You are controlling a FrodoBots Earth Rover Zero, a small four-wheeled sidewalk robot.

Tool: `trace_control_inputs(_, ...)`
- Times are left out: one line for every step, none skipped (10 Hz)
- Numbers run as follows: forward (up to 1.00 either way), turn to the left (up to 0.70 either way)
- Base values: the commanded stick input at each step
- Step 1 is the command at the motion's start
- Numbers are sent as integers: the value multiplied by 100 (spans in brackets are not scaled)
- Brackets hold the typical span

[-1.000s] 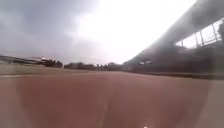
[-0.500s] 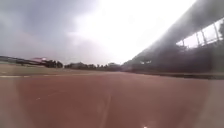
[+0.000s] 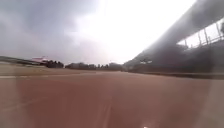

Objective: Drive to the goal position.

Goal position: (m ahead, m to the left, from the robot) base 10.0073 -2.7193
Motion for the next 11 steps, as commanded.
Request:
trace_control_inputs(70,0)
trace_control_inputs(70,0)
trace_control_inputs(70,0)
trace_control_inputs(70,0)
trace_control_inputs(70,0)
trace_control_inputs(70,0)
trace_control_inputs(70,0)
trace_control_inputs(70,0)
trace_control_inputs(70,0)
trace_control_inputs(70,0)
trace_control_inputs(70,0)
